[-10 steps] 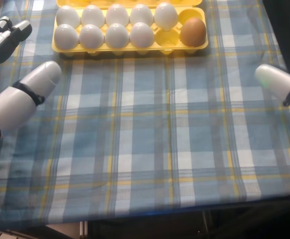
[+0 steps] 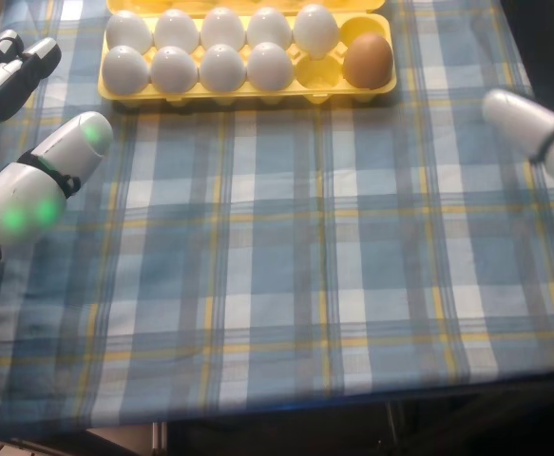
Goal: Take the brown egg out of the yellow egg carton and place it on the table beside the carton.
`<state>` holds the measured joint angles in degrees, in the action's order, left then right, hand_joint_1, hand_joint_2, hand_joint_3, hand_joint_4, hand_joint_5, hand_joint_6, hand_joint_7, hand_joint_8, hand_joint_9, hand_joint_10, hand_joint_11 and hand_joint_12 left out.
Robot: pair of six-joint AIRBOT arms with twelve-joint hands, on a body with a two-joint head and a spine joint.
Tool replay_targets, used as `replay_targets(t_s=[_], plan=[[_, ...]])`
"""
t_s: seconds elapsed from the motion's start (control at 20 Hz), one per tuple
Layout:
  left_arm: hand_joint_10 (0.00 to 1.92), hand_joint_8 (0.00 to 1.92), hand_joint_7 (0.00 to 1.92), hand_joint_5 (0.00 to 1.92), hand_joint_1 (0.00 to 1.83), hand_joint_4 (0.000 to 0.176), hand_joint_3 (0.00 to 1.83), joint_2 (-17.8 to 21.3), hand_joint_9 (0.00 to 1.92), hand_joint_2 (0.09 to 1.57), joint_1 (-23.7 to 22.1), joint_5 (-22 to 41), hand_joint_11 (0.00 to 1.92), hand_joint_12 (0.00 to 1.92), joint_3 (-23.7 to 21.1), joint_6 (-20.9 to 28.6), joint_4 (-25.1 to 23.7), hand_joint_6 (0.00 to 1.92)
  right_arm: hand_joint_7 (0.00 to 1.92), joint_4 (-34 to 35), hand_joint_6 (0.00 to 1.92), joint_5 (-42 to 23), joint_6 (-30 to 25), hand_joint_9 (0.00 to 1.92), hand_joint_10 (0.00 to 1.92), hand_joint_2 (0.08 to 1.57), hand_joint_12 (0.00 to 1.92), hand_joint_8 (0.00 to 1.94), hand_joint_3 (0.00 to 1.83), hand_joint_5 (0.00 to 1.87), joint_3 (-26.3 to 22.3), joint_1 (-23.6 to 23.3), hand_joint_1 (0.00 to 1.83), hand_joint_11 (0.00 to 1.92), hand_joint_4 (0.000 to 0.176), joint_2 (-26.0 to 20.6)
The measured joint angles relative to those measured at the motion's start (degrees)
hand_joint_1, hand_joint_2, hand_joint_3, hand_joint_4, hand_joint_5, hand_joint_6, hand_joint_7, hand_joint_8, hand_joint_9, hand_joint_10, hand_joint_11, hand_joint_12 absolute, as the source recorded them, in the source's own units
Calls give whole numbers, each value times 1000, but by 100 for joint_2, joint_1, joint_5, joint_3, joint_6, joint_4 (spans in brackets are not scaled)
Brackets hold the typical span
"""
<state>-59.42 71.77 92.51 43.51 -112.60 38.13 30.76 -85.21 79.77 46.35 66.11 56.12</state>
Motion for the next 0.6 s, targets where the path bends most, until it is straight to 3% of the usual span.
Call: replay_targets(t_s=[0.1, 0.2, 0.25, 0.35, 0.5, 0.6], plan=[[1, 1, 147, 350, 0, 34, 7, -7, 36, 1180, 0, 2, 0, 0, 7, 0, 13, 1, 43, -247, 14, 396, -4, 0, 0, 1128, 0, 15, 0, 40, 356, -404, 0, 0, 2, 151], [7, 5, 158, 359, 0, 28, 7, -13, 54, 1182, 0, -4, 0, 0, 7, 0, 20, 5, 201, -385, 20, 841, -83, 0, 0, 1112, 0, 20, 0, 164, 629, -667, 46, 0, 9, 337], [6, 5, 159, 361, 0, 25, 7, -15, 52, 1184, 0, -9, 0, 0, 9, 0, 26, 5, 265, -468, 16, 1126, -205, 34, 4, 1091, 0, 12, 0, 248, 785, -778, 112, 0, 0, 435], [6, 5, 163, 362, 0, 25, 7, -37, 55, 1187, 0, -11, 0, 0, 31, 0, 20, 4, 341, -627, 19, 1606, -684, 108, 19, 1024, 0, 17, 0, 342, 1231, -1005, 244, 0, 0, 697], [4, 1, 157, 353, 0, 28, 2, -37, 54, 1178, 0, -7, 0, 0, 31, 0, 48, 0, 451, -741, 10, 2140, -754, 199, 10, 947, 1, 9, 0, 444, 1550, -1287, 462, 4, 0, 881], [4, 1, 153, 358, 0, 20, 3, -44, 56, 1182, 0, -9, 0, 0, 31, 0, 24, 3, 522, -966, 9, 2485, -752, 265, 11, 935, 9, 8, 0, 508, 1805, -1545, 553, 23, 0, 1034]])
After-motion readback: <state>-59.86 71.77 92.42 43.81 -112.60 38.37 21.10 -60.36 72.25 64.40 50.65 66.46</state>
